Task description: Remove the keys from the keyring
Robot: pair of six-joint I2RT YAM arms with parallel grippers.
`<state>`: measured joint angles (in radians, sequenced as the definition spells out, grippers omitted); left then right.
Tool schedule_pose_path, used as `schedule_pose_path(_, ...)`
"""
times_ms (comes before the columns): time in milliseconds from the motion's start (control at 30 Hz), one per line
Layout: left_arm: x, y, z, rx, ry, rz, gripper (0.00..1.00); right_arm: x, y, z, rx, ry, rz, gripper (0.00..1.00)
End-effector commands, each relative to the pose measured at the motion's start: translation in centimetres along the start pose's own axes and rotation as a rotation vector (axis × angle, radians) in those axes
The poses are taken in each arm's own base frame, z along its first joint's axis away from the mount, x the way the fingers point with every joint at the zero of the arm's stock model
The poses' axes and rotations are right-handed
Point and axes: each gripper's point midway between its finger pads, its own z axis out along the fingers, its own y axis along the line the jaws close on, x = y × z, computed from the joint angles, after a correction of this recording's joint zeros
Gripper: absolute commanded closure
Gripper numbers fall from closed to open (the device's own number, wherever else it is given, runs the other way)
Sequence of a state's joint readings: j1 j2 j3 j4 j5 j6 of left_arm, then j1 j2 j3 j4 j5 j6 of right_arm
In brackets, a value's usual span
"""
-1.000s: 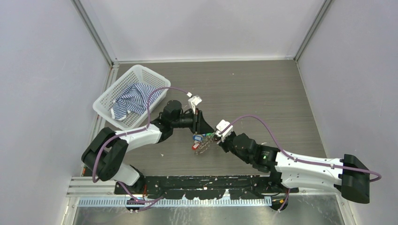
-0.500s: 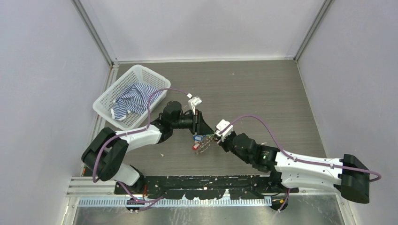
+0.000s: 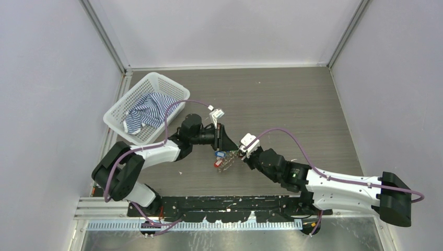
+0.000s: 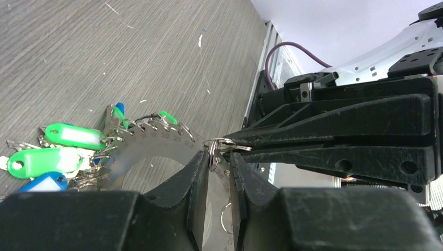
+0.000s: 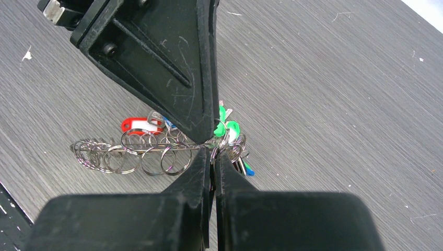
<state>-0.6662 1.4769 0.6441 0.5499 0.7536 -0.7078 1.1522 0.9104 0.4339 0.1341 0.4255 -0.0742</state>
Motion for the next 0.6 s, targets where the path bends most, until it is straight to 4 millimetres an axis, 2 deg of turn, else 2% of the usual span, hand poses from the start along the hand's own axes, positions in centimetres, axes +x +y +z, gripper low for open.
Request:
schedule_pose_path(0, 0.0, -0.7, 0.0, 0.037, -0.006, 0.016, 0.76, -3.1, -0.5, 0.2, 0.031, -0.087, 0.029, 0.99)
schedule_pose_path(167, -0.2, -0.7, 0.3, 0.04, -0.01, 0.017, 0.78, -3.2, -0.5, 0.1, 0.03, -0.088, 0.029, 0.99)
schedule_pose_path(267, -0.5, -0.6, 0.6, 0.038, -0.022, 0.013, 0.82, -3.0, -0.5, 0.1, 0.03, -0.083, 0.032, 0.99)
schedule_pose_path(400, -0.4, -0.6, 0.9, 0.031, -0.021, 0.026, 0.99, -2.8, -0.6, 0.0, 0.039, -0.08, 0.047, 0.99)
schedule_pose_path(567, -0.7, -0.6, 0.2, -0.018, -0.061, 0.102, 1.0, -2.1, -1.3, -0.4, 0.079, -0.056, 0.112, 0.99)
